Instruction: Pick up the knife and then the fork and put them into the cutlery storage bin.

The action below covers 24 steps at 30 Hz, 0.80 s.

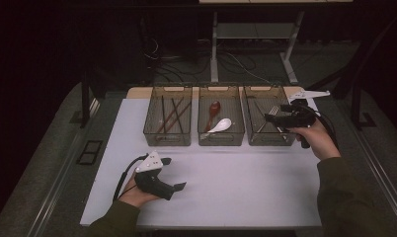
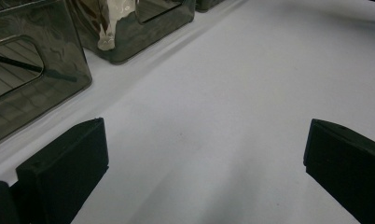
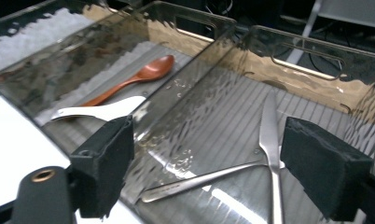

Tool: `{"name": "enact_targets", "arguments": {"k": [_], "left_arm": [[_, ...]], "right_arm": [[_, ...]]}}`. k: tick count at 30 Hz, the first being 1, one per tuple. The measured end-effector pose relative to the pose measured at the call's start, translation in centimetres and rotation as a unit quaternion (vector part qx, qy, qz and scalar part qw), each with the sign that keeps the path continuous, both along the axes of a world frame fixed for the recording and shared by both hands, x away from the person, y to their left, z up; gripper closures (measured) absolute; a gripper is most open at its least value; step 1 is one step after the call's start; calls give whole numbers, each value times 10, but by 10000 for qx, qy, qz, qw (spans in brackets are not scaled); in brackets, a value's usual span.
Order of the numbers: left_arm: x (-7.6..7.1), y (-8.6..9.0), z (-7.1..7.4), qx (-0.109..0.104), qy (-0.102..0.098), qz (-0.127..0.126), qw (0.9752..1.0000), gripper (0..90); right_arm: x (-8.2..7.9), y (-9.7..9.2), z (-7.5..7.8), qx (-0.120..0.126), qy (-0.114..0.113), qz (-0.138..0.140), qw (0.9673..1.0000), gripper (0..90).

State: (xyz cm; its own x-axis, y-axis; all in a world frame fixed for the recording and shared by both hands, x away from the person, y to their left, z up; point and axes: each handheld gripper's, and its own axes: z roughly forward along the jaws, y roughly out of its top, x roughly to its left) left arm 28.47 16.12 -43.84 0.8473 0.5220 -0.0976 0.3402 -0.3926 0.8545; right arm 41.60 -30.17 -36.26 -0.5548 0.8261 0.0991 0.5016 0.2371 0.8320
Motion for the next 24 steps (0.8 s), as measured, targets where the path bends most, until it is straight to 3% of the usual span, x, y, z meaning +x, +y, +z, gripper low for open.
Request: {"name": "enact_targets", "arguments": {"k": [11, 16, 21, 24], "left_arm": [[-6, 2, 2, -53, -6, -9, 10000, 0], [-7, 2, 1, -33, 7, -35, 10000, 0], [-7, 1, 1, -46, 16, -48, 10000, 0], [-7, 1, 1, -52, 11, -51, 10000, 0]], "right_arm": [[-42, 6, 2, 150, -297, 320, 9989, 172], [-60, 10, -6, 91, -341, 452, 9984, 172], [-75, 12, -16, 196, -323, 535, 9978, 171], [-83, 13, -24, 103, -327, 540, 9980, 172]]}}
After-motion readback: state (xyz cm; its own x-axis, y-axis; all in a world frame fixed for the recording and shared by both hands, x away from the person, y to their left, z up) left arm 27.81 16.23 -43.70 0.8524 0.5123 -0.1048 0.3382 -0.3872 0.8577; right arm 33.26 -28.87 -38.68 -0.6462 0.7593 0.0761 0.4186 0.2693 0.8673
